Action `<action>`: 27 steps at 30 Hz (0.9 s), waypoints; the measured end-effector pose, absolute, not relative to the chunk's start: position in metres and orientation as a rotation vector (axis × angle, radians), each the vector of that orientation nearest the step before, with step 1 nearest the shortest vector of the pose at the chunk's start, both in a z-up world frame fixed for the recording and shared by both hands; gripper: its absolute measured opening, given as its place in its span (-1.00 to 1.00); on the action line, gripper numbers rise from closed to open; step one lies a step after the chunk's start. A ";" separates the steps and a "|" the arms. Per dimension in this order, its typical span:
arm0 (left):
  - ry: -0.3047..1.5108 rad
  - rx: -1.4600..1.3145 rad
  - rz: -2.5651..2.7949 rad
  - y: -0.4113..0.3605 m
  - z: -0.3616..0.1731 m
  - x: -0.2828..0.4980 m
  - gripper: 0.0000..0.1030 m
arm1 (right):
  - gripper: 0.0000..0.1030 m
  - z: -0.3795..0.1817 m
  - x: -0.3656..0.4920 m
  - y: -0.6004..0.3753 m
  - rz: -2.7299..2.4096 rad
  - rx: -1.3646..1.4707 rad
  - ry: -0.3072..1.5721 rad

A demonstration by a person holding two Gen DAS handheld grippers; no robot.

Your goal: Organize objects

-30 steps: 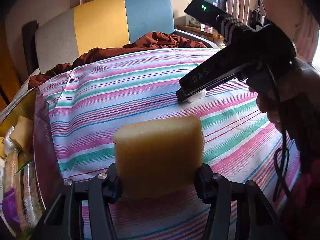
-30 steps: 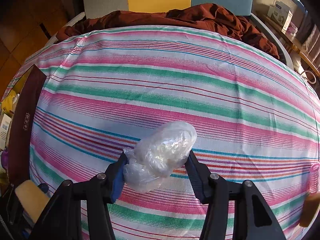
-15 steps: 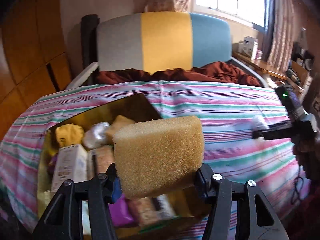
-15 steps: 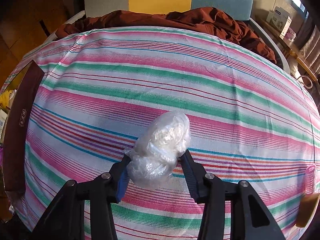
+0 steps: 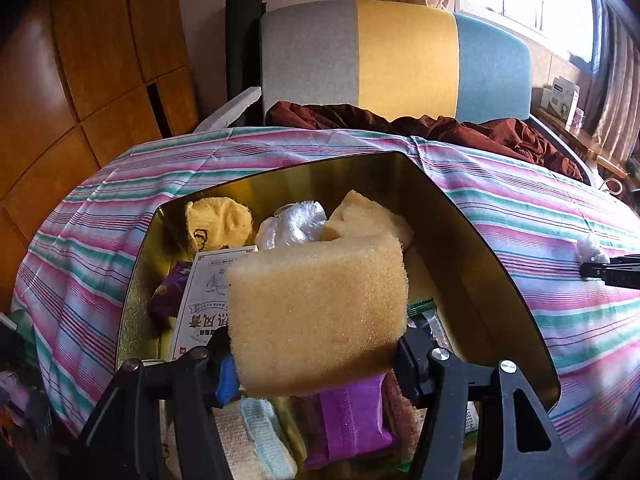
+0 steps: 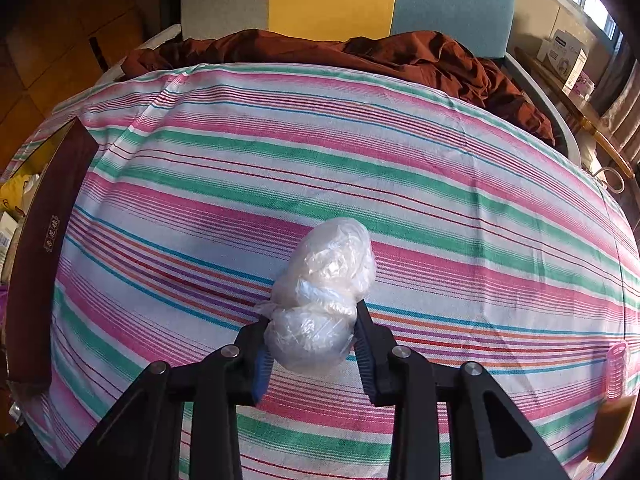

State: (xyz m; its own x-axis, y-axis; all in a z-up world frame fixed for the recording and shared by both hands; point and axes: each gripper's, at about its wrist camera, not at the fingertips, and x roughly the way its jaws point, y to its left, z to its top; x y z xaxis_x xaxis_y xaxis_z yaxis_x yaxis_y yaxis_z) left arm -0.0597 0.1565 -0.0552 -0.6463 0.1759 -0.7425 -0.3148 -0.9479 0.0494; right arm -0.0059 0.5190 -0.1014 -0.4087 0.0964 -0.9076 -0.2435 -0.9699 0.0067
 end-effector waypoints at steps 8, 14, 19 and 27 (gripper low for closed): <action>0.233 -1.122 2.614 0.148 -0.047 -0.058 0.40 | -0.33 -0.085 -0.008 0.491 2.537 -1.556 0.196; 0.214 -1.092 2.633 0.135 -0.037 -0.050 0.44 | -0.33 -0.062 -0.018 0.447 2.660 -1.500 0.216; 0.195 -1.052 2.666 0.118 -0.024 -0.038 0.54 | -0.33 -0.037 -0.027 0.392 2.787 -1.464 0.218; 0.126 -1.003 2.723 0.088 -0.006 -0.023 0.79 | -0.32 -0.026 -0.053 0.311 2.888 -1.484 0.133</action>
State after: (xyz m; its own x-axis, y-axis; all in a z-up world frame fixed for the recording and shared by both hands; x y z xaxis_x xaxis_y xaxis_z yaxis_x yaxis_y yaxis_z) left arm -0.0228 0.0879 -0.0061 -0.7367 0.1908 -0.6488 -0.2501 -0.9682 -0.0007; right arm -0.0531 0.3110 -0.0256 -0.5783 -0.1336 -0.8048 0.0590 -0.9908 0.1221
